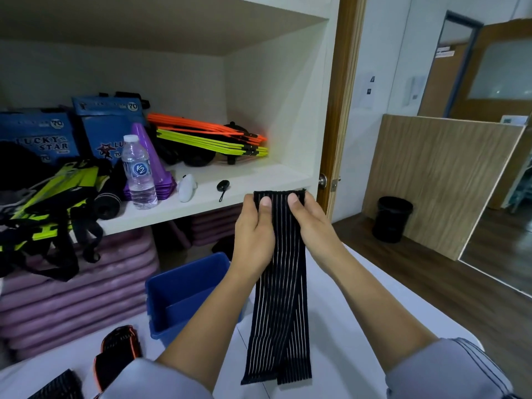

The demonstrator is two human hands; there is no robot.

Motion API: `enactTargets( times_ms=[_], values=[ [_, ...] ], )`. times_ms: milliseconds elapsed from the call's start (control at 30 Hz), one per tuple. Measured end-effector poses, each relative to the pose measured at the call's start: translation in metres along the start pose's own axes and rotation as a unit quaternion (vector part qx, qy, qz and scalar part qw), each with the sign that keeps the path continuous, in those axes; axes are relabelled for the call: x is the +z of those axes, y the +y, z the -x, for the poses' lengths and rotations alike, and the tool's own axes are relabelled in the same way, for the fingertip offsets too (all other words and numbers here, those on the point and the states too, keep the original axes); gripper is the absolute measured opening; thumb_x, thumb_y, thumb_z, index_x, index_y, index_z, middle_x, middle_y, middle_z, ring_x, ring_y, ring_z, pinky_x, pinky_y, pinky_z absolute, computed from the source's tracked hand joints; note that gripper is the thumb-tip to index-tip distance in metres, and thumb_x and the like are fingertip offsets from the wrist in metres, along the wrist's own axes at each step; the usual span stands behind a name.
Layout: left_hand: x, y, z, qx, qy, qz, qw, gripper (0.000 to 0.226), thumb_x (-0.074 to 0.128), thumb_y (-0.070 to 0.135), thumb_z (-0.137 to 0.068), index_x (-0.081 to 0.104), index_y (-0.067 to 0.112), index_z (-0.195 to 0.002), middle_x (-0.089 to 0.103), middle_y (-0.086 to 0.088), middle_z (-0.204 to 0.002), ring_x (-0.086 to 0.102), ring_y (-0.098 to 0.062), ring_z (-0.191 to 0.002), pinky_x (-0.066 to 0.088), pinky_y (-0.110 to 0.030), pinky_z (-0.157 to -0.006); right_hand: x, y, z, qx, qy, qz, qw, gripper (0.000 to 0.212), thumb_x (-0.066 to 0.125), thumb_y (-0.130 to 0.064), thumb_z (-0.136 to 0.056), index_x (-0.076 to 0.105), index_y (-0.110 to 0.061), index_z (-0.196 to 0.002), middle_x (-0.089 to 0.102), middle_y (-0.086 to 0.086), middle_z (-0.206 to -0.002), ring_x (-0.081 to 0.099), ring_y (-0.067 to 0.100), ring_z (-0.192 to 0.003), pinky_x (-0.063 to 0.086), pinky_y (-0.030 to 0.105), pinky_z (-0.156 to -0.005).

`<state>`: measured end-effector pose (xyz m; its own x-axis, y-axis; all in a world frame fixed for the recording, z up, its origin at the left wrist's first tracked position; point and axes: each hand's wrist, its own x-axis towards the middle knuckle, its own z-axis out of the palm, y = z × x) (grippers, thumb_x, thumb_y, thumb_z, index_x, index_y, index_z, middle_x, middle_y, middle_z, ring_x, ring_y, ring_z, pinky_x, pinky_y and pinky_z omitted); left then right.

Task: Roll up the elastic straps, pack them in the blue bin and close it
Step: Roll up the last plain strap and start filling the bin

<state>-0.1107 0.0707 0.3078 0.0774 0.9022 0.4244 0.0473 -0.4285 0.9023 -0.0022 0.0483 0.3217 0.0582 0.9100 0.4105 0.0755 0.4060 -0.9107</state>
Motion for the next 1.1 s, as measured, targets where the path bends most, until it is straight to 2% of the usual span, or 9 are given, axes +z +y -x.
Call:
enactTargets(
  times_ms=[67, 133, 300, 433, 567, 667, 767, 900, 1100],
  values=[
    [0.004, 0.005, 0.003, 0.021, 0.035, 0.004, 0.999, 0.022, 0.033, 0.032, -0.1, 0.048, 0.017, -0.107, 0.062, -0.002, -0.106, 0.059, -0.015, -0.1, 0.048, -0.04, -0.092, 0.006, 0.001, 0.002, -0.015, 0.006, -0.025, 1.0, 0.018, 0.043, -0.025, -0.099, 0.05, -0.038, -0.108, 0.061, -0.019, -0.109, 0.057, -0.013, -0.1, 0.044, 0.005, -0.084],
    [0.008, 0.009, 0.005, 0.029, 0.071, 0.005, 0.997, 0.018, 0.034, 0.029, -0.1, 0.045, 0.017, -0.094, 0.06, -0.009, -0.096, 0.058, -0.023, -0.09, 0.05, -0.044, -0.083, 0.009, 0.002, 0.002, -0.023, 0.013, -0.044, 0.999, 0.022, 0.045, -0.018, -0.098, 0.05, -0.035, -0.111, 0.062, -0.014, -0.112, 0.058, -0.004, -0.106, 0.046, 0.013, -0.089],
    [0.009, 0.01, 0.007, 0.052, 0.097, -0.003, 0.994, 0.014, 0.035, 0.027, -0.1, 0.044, 0.021, -0.091, 0.059, -0.002, -0.089, 0.057, -0.016, -0.083, 0.047, -0.034, -0.074, 0.003, 0.004, 0.002, -0.004, -0.001, -0.039, 0.999, 0.02, 0.046, -0.012, -0.097, 0.055, -0.027, -0.108, 0.064, -0.007, -0.108, 0.061, 0.0, -0.1, 0.048, 0.021, -0.087],
    [-0.002, 0.007, 0.004, 0.024, 0.009, 0.003, 1.0, 0.025, 0.039, 0.032, -0.099, 0.05, 0.01, -0.099, 0.062, -0.007, -0.09, 0.059, -0.019, -0.084, 0.048, -0.034, -0.076, -0.01, 0.007, 0.0, -0.007, -0.008, 0.003, 1.0, 0.024, 0.044, -0.019, -0.098, 0.053, -0.019, -0.12, 0.063, 0.001, -0.118, 0.059, 0.011, -0.111, 0.046, 0.029, -0.098],
    [-0.012, -0.002, -0.015, 0.02, -0.104, -0.086, 0.991, 0.025, 0.044, 0.032, -0.096, 0.054, 0.009, -0.095, 0.06, -0.011, -0.086, 0.056, -0.02, -0.078, 0.045, -0.036, -0.072, -0.026, 0.014, -0.018, -0.017, 0.004, 0.019, 1.0, 0.019, 0.042, -0.021, -0.099, 0.052, -0.023, -0.116, 0.062, -0.003, -0.112, 0.059, 0.012, -0.109, 0.046, 0.029, -0.096],
    [-0.006, -0.018, -0.04, 0.017, -0.114, -0.15, 0.982, 0.017, 0.046, 0.021, -0.096, 0.059, 0.014, -0.105, 0.064, 0.0, -0.092, 0.057, -0.009, -0.08, 0.045, -0.022, -0.071, -0.033, 0.036, -0.037, 0.011, -0.004, 0.076, 0.997, 0.026, 0.041, -0.023, -0.1, 0.047, -0.021, -0.125, 0.058, -0.004, -0.119, 0.054, 0.011, -0.114, 0.042, 0.027, -0.097],
    [0.012, -0.047, -0.065, -0.034, -0.133, -0.221, 0.966, 0.021, 0.044, 0.018, -0.098, 0.056, 0.014, -0.114, 0.06, 0.006, -0.091, 0.052, 0.002, -0.073, 0.04, -0.007, -0.056, -0.04, 0.067, -0.059, 0.089, -0.009, 0.095, 0.991, 0.033, 0.038, -0.023, -0.101, 0.039, -0.016, -0.134, 0.053, -0.002, -0.122, 0.052, 0.014, -0.115, 0.041, 0.024, -0.092],
    [0.032, -0.076, -0.099, -0.073, -0.111, -0.255, 0.958, 0.021, 0.043, 0.017, -0.098, 0.056, 0.008, -0.111, 0.064, -0.009, -0.094, 0.057, -0.014, -0.066, 0.044, -0.024, -0.06, -0.05, 0.087, -0.095, 0.183, -0.001, 0.037, 0.982, 0.028, 0.035, -0.014, -0.101, 0.04, -0.011, -0.128, 0.056, 0.001, -0.104, 0.055, 0.007, -0.087, 0.044, 0.015, -0.061],
    [0.053, -0.075, -0.159, -0.009, -0.03, -0.244, 0.969, 0.019, 0.045, 0.017, -0.095, 0.054, 0.0, -0.099, 0.063, -0.022, -0.087, 0.062, -0.036, -0.078, 0.053, -0.051, -0.072, -0.074, 0.083, -0.161, 0.111, -0.002, 0.063, 0.992, 0.023, 0.038, -0.014, -0.1, 0.041, -0.006, -0.122, 0.054, 0.003, -0.101, 0.054, 0.017, -0.096, 0.045, 0.021, -0.073]
  ],
)
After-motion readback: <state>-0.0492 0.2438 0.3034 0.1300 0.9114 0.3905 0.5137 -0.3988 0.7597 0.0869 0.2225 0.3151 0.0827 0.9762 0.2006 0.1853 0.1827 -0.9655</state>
